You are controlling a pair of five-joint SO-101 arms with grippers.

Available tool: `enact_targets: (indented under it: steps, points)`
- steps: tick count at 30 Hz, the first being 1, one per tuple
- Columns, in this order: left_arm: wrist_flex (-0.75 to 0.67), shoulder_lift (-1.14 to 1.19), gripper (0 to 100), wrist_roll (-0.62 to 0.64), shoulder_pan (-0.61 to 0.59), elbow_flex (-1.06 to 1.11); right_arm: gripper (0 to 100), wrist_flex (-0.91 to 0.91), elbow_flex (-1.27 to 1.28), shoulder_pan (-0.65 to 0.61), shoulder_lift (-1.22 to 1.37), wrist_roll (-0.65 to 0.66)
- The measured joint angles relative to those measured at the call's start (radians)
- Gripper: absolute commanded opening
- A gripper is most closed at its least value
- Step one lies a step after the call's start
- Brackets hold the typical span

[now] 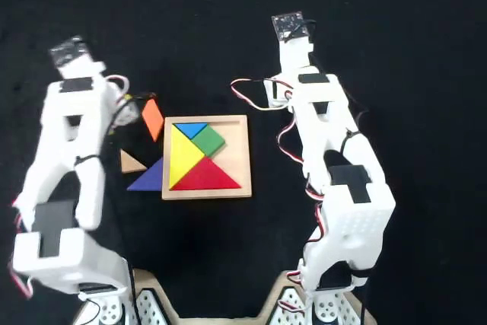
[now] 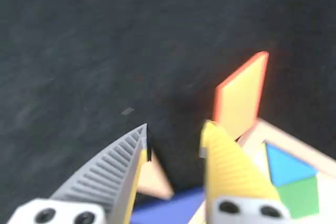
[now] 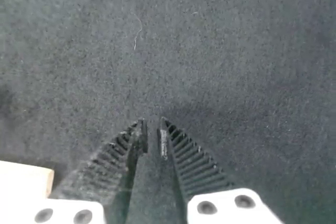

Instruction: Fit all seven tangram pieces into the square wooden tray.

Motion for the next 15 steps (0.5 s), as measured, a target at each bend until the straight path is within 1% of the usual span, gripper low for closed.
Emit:
enact_targets:
  steps: [1, 3, 5, 6, 8, 10, 15]
  points:
    - [0.041, -0.032, 3, -0.014, -0.015, 0.000, 4.5, 0.000, 0.000, 0.000, 0.000, 0.000]
    - [0.117, -0.086, 4, -0.091, -0.018, 0.023, 4.5, 0.000, 0.000, 0.000, 0.000, 0.000]
    - [0.158, -0.117, 3, -0.189, 0.003, 0.074, 4.5, 0.000, 0.000, 0.000, 0.000, 0.000]
    - [0.166, -0.123, 3, -0.209, 0.014, 0.106, 4.5, 0.000, 0.000, 0.000, 0.000, 0.000]
    - [0.169, -0.123, 3, -0.209, 0.018, 0.157, 4.5, 0.000, 0.000, 0.000, 0.000, 0.000]
    - [0.137, -0.118, 3, -0.201, 0.002, 0.198, 4.5, 0.000, 0.000, 0.000, 0.000, 0.000]
    - [0.040, -0.037, 3, -0.157, -0.104, 0.213, 4.5, 0.000, 0.000, 0.000, 0.000, 0.000]
